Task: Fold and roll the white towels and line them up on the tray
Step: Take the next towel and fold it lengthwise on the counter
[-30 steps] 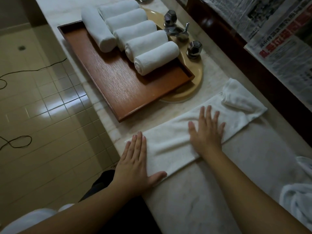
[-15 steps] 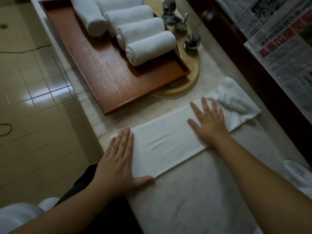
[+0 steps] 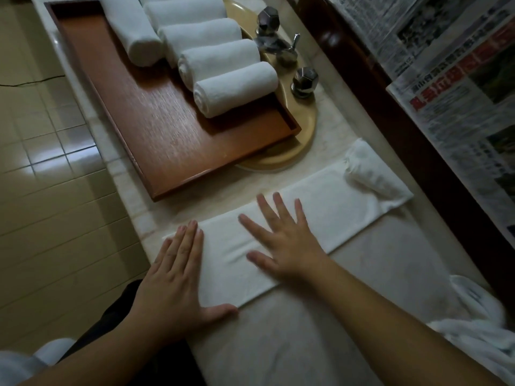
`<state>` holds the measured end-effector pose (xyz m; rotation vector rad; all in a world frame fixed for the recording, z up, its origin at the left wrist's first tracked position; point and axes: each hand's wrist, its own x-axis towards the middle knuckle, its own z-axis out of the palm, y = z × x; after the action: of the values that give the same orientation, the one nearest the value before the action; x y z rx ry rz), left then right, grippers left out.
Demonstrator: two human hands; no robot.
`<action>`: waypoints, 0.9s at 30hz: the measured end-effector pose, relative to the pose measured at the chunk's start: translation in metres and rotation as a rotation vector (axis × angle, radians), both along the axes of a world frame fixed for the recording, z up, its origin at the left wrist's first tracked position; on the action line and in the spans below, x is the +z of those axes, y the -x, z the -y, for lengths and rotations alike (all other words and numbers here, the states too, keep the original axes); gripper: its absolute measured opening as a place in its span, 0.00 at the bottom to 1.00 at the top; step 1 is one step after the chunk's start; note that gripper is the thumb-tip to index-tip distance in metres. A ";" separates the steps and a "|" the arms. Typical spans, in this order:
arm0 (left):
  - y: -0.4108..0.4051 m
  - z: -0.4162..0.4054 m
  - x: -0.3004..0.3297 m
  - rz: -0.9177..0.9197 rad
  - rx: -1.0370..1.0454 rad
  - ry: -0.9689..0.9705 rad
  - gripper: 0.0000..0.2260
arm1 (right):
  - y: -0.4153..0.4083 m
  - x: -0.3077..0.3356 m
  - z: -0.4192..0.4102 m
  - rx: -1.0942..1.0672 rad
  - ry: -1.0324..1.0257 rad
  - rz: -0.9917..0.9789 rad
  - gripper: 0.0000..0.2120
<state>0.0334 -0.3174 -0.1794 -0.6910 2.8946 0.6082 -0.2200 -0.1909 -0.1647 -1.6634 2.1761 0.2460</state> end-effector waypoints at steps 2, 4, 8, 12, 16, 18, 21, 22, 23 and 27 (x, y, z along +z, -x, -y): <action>-0.001 0.000 -0.001 0.000 -0.003 0.007 0.65 | 0.022 -0.001 -0.009 -0.044 0.017 -0.058 0.34; -0.001 0.000 0.000 0.013 -0.009 0.006 0.65 | 0.071 0.002 -0.024 -0.274 0.029 -0.152 0.33; -0.001 0.000 0.000 0.021 -0.009 0.004 0.65 | 0.152 0.003 -0.054 -0.559 0.017 -0.167 0.35; -0.002 0.000 0.000 0.035 -0.025 0.007 0.65 | 0.163 -0.002 -0.056 -0.560 0.036 -0.166 0.37; 0.001 -0.001 0.003 0.079 -0.032 -0.018 0.64 | 0.157 -0.003 -0.050 -0.622 0.042 -0.195 0.40; 0.001 0.000 0.009 0.112 -0.032 -0.031 0.63 | 0.133 0.003 -0.046 -0.729 0.128 -0.215 0.37; 0.001 0.005 0.023 0.137 -0.062 -0.031 0.56 | 0.061 0.009 -0.047 -0.867 0.458 -0.134 0.27; 0.001 0.010 0.030 0.139 -0.085 -0.031 0.52 | 0.028 0.010 -0.048 -0.865 0.580 -0.116 0.25; 0.000 0.017 0.035 0.135 -0.117 -0.040 0.50 | -0.007 0.010 -0.049 -0.842 0.676 -0.107 0.25; -0.007 0.070 0.045 -0.081 -0.391 -0.043 0.42 | -0.142 0.005 -0.050 -0.696 0.785 0.001 0.27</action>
<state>0.0407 -0.3879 -0.1346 -0.0873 2.9566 0.6530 -0.0781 -0.1409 -0.1597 -1.0491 2.8779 -0.8932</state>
